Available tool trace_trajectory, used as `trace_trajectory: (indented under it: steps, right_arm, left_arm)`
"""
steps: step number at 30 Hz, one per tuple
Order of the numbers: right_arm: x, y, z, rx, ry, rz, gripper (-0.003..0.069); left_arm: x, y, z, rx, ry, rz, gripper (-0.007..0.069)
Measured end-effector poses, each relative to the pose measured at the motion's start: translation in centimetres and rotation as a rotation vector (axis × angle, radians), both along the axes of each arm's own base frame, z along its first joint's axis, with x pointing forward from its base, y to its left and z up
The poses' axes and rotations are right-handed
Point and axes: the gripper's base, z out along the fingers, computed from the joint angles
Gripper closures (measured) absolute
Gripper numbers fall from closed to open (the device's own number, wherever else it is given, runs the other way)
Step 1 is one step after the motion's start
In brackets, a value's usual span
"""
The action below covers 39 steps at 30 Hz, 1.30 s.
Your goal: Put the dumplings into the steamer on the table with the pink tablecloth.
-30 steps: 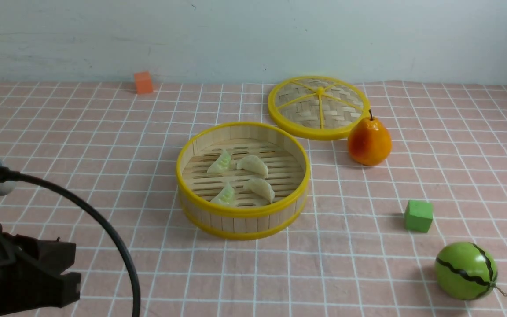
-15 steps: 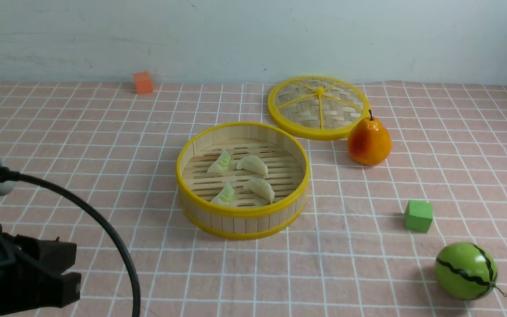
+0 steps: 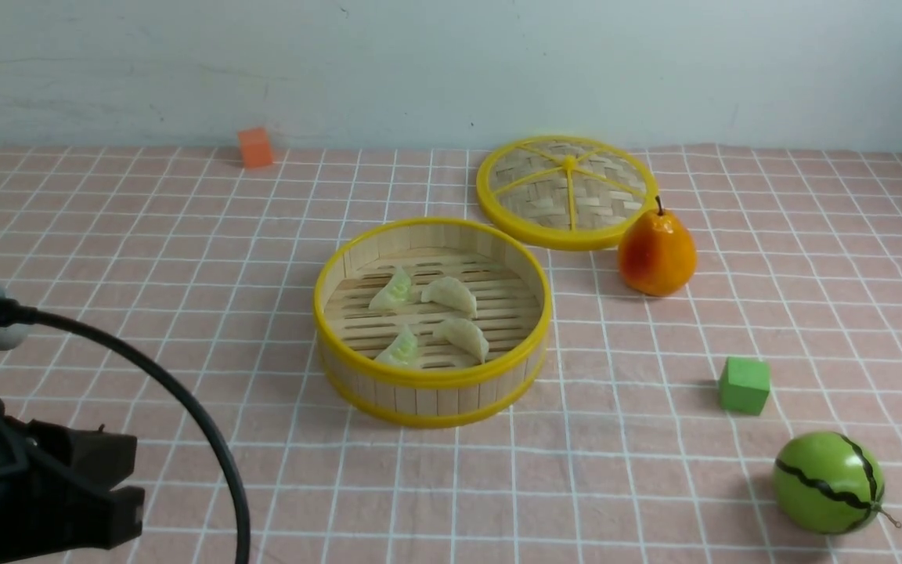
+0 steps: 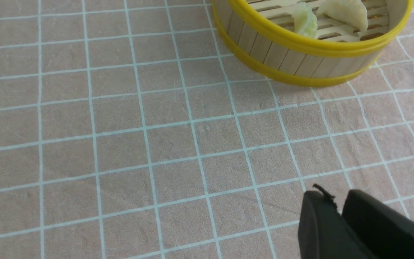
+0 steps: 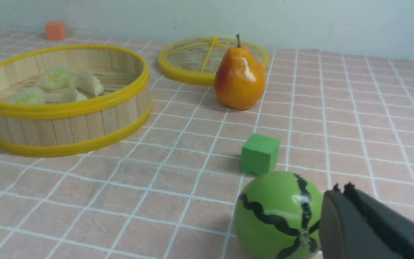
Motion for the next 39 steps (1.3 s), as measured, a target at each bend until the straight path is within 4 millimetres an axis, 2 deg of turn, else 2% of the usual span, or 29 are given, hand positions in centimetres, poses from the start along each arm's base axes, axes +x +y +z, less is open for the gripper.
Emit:
trace_trajectory:
  steps: [4, 12, 33, 37, 39]
  right_arm:
    - [-0.7, -0.4, -0.5, -0.014, 0.025, -0.056, 0.0667]
    - [-1.1, -0.5, -1.8, 0.036, 0.192, -0.093, 0.0665]
    - [-1.1, -0.5, -1.9, 0.053, 0.206, -0.096, 0.0648]
    - [-1.1, -0.5, -1.9, 0.053, 0.206, -0.096, 0.0645]
    - [-1.1, -0.5, -1.9, 0.053, 0.206, -0.096, 0.0641]
  left_arm:
    - [0.0, 0.0, 0.0, 0.001, 0.002, 0.000, 0.0533]
    - [0.0, 0.0, -0.3, 0.007, 0.017, 0.001, 0.0533]
    - [0.0, 0.0, -0.4, 0.009, 0.020, 0.001, 0.0515]
    - [-1.1, 0.5, -1.4, -0.015, -0.028, -0.006, 0.0512]
    - [-2.8, 1.2, -3.0, -0.036, -0.075, -0.013, 0.0510]
